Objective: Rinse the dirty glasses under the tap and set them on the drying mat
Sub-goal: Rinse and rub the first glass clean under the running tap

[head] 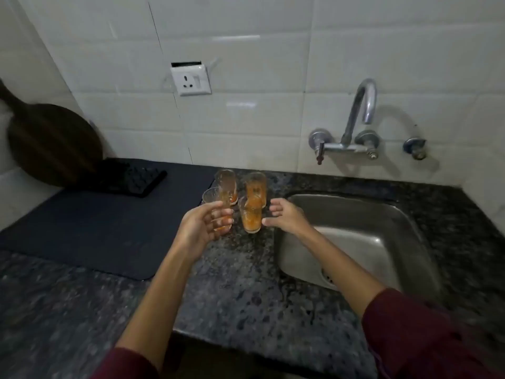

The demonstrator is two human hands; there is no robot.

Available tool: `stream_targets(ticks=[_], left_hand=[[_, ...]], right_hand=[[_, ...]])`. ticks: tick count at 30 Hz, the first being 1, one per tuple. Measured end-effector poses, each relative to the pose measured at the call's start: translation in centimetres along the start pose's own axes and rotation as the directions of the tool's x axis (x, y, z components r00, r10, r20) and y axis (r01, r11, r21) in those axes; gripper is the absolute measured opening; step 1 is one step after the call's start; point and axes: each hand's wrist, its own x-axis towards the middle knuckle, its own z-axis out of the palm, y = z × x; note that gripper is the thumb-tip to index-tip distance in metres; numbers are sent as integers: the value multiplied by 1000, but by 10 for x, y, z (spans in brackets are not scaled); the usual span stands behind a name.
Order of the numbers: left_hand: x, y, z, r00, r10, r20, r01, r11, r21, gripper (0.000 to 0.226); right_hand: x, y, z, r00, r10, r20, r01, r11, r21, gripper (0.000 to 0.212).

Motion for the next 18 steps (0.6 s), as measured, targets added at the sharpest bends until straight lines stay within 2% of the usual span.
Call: stream_targets(ticks=[3, 7, 11, 15, 18], left_hand=[[22, 2, -11, 1000, 27, -1, -27, 999, 18, 21], [53, 11, -15, 998, 44, 40, -46, 996, 73, 19], [82, 18, 0, 991, 50, 128, -62, 994, 92, 20], [106, 13, 30, 972, 62, 226, -85, 992, 92, 18], [132, -5, 53, 948, 78, 308, -146, 968, 205, 33]], right_hand=[[32, -5, 26, 997, -74, -26, 67, 975, -211, 81], [69, -3, 53, 991, -87, -103, 52, 952, -303, 91], [80, 2, 62, 992, -54, -112, 24, 966, -258, 77], [78, 9, 42, 988, 29, -150, -49, 991, -126, 75], [73, 13, 2, 974, 106, -199, -112, 993, -20, 74]])
